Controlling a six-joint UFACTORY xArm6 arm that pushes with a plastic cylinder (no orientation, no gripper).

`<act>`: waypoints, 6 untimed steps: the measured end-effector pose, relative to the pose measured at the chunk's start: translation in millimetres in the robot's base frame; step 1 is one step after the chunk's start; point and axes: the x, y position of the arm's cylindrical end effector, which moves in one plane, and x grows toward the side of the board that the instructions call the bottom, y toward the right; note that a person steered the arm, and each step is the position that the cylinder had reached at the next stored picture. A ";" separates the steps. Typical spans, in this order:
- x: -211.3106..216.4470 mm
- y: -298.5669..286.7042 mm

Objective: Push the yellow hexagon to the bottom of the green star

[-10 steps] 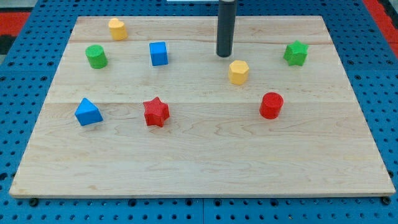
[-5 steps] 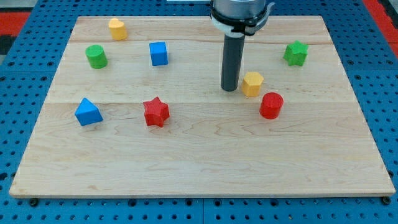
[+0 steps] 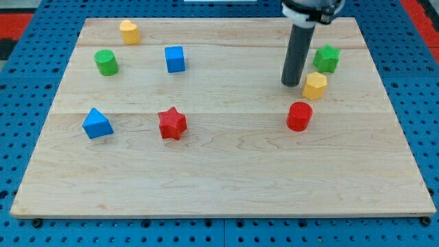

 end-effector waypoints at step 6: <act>-148.8 202.3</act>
